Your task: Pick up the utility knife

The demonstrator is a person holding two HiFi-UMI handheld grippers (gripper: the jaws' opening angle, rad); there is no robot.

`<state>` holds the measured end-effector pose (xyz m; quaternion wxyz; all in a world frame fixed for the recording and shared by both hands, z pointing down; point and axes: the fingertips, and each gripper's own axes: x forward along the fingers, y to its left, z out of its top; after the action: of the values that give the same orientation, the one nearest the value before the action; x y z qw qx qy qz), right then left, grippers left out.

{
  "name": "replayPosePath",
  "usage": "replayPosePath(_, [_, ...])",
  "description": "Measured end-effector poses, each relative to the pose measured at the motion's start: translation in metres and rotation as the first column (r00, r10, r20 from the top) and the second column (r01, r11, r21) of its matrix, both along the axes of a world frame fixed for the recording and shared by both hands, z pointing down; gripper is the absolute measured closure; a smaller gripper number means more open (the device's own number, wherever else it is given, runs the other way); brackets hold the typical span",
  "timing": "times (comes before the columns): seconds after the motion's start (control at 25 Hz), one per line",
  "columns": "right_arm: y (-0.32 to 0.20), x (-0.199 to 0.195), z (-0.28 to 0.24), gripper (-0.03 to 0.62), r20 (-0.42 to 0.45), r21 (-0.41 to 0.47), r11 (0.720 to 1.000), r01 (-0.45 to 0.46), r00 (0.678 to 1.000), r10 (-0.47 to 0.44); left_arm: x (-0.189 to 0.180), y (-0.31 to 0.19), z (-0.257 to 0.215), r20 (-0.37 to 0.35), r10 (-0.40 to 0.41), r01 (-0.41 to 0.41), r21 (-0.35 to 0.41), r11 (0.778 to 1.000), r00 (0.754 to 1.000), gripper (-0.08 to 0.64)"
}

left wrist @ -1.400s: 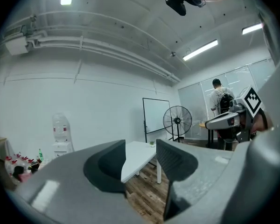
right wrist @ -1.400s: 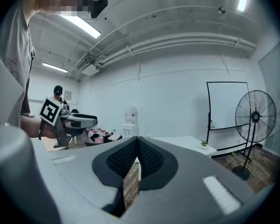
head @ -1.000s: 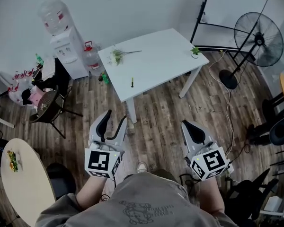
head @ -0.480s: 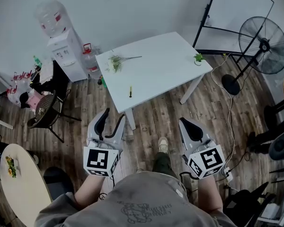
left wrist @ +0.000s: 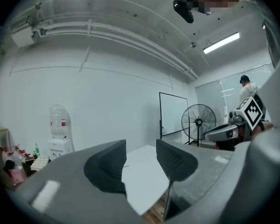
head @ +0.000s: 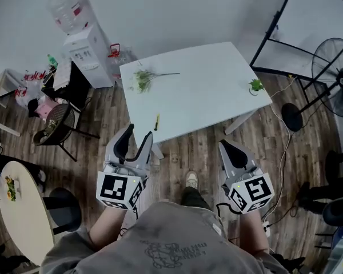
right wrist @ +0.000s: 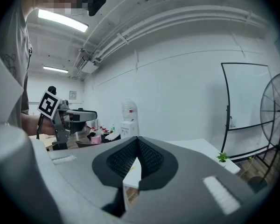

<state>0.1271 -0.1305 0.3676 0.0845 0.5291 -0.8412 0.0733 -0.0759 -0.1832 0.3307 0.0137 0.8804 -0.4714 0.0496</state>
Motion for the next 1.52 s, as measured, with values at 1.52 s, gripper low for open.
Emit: replayPosePath(1.52, [-0.169, 0.006, 0.055, 0.563, 0.096, -0.131, 0.964, 0.231, 0.971, -0.220, 0.014, -0.129, 0.088, 0.169, -0.166, 0.202, -0.227, 0.953, 0.972, 0.368])
